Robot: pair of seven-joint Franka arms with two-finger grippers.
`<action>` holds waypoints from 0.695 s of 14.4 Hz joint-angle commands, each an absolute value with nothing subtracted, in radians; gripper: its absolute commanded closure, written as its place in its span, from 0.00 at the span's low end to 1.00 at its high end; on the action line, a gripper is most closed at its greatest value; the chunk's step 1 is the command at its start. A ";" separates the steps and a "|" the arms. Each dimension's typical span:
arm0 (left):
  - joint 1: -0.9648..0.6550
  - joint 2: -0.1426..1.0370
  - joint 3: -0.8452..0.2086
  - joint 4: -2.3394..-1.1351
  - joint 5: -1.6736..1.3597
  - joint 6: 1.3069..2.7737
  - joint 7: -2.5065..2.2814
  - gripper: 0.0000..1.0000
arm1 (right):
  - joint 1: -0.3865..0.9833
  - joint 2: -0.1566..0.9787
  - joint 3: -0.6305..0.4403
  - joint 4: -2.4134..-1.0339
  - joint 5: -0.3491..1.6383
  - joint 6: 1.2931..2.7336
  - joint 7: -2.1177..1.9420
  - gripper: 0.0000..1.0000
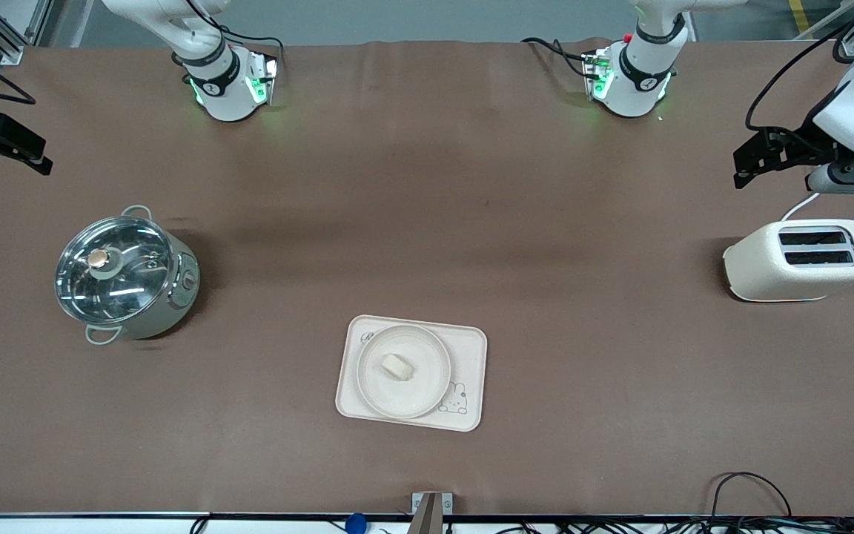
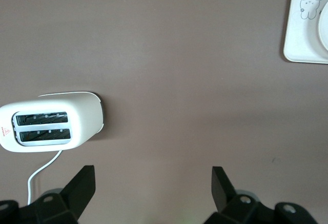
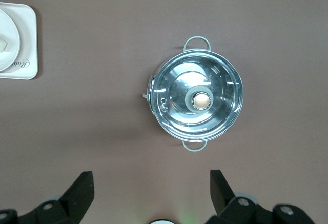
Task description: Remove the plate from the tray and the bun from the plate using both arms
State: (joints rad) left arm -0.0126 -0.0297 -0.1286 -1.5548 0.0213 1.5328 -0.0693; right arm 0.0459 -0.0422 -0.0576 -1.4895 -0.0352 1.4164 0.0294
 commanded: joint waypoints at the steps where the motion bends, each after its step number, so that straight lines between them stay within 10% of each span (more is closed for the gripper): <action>1: -0.011 -0.020 -0.130 -1.528 0.009 1.516 -0.052 0.00 | 0.052 -0.055 -0.058 -1.506 -0.041 1.416 0.029 0.00; 10: -0.011 -0.018 -0.130 -1.528 0.009 1.516 -0.052 0.00 | 0.055 -0.037 -0.058 -1.509 0.064 1.420 0.029 0.00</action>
